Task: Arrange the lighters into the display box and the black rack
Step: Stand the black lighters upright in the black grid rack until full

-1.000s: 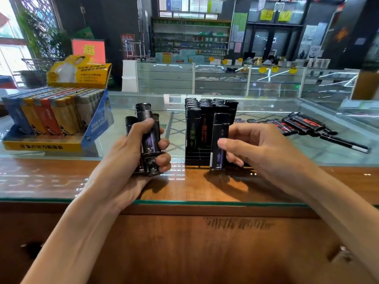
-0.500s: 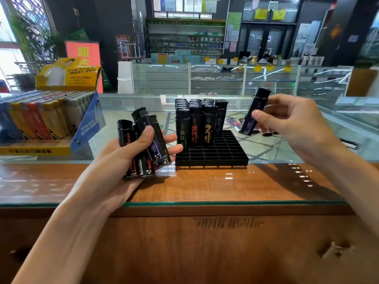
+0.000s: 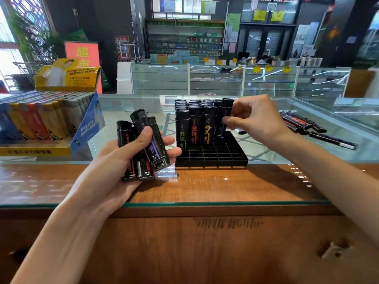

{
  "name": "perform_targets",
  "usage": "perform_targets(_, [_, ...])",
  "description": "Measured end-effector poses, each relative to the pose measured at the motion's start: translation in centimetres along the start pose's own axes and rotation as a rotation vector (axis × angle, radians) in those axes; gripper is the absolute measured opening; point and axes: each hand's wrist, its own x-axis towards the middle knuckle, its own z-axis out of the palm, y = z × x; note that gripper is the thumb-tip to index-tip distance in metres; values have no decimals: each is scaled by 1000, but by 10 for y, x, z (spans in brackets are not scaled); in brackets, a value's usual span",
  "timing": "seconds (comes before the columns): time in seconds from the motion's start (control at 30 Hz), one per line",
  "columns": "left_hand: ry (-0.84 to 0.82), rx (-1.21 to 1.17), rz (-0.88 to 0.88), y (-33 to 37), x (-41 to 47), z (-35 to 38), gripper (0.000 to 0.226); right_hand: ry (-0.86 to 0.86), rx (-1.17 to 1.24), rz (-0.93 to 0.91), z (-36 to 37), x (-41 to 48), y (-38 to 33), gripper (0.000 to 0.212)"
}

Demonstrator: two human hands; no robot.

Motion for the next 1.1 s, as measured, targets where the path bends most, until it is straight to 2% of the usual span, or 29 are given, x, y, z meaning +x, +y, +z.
perform_targets(0.07, [-6, 0, 1, 0, -1, 0, 40, -7, -2, -14, 2, 1, 0, 11])
perform_targets(0.2, [-9, -2, -5, 1, -2, 1, 37, 46, 36, -27, 7, 1, -1, 27])
perform_targets(0.33, [0, -7, -9, 1, -2, 2, 37, 50, 49, -44, 8, -1, -2, 26])
perform_targets(0.67, [-27, -12, -19, 3, -6, 5, 40, 22, 4, 61, 11, 1, 6, 20])
perform_targets(0.97, [-43, 19, -17, 3, -8, 6, 36, 30, 57, 104, 12, -1, 8, 18])
perform_targets(1.1, [-92, 80, -16, 2, -8, 5, 36, 97, 50, 112, 3, -7, 3, 20])
